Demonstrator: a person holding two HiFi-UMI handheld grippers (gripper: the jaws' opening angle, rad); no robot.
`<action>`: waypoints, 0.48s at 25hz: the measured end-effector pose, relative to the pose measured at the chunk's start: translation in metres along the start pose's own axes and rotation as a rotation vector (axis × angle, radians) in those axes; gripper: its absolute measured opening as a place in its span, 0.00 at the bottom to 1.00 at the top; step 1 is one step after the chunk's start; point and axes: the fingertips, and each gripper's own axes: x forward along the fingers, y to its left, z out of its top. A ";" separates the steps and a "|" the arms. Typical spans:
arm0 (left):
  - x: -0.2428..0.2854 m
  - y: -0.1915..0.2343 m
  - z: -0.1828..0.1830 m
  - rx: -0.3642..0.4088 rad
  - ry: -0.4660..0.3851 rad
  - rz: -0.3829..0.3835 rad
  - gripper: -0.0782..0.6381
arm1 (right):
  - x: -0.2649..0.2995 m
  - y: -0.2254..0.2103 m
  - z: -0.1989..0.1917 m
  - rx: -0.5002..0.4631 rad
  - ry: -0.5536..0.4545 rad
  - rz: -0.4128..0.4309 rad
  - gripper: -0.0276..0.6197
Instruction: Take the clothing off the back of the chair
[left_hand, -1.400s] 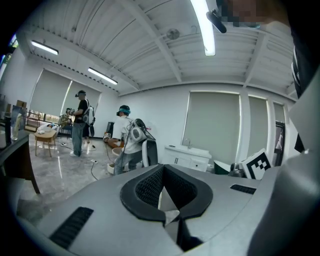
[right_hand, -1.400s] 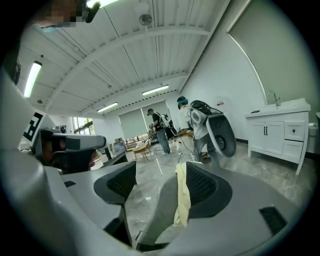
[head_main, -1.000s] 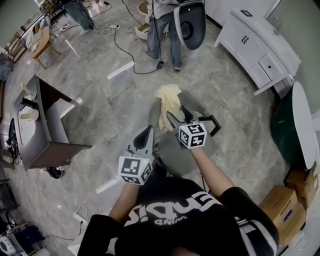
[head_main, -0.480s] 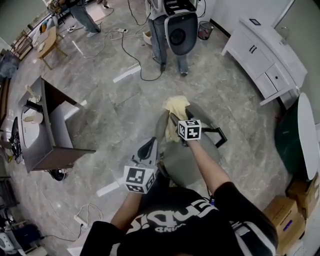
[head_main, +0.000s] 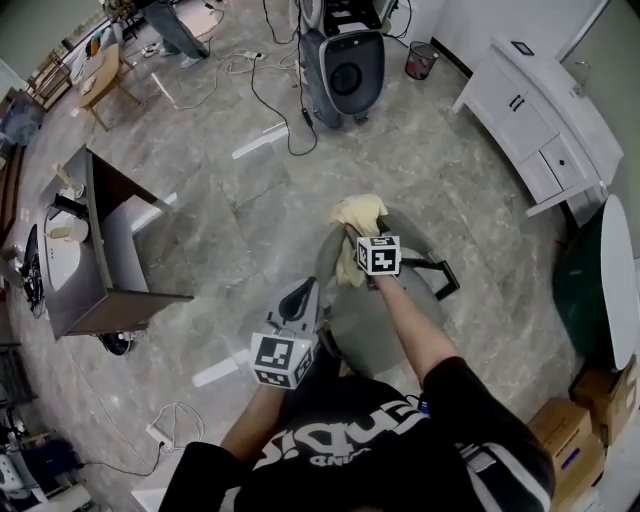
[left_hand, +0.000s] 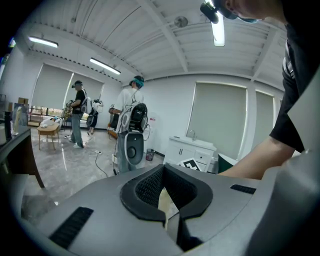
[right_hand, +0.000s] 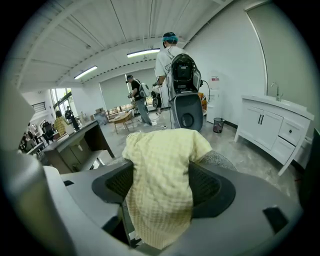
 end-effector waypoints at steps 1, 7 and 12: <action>0.000 0.000 -0.001 -0.002 0.001 0.000 0.13 | 0.000 0.000 -0.001 0.000 -0.002 -0.005 0.50; -0.001 0.007 0.002 -0.009 0.001 0.008 0.13 | 0.000 -0.001 0.001 0.011 -0.010 -0.028 0.50; 0.000 0.013 0.001 -0.018 0.004 0.009 0.13 | 0.000 0.003 -0.001 -0.010 0.005 -0.030 0.41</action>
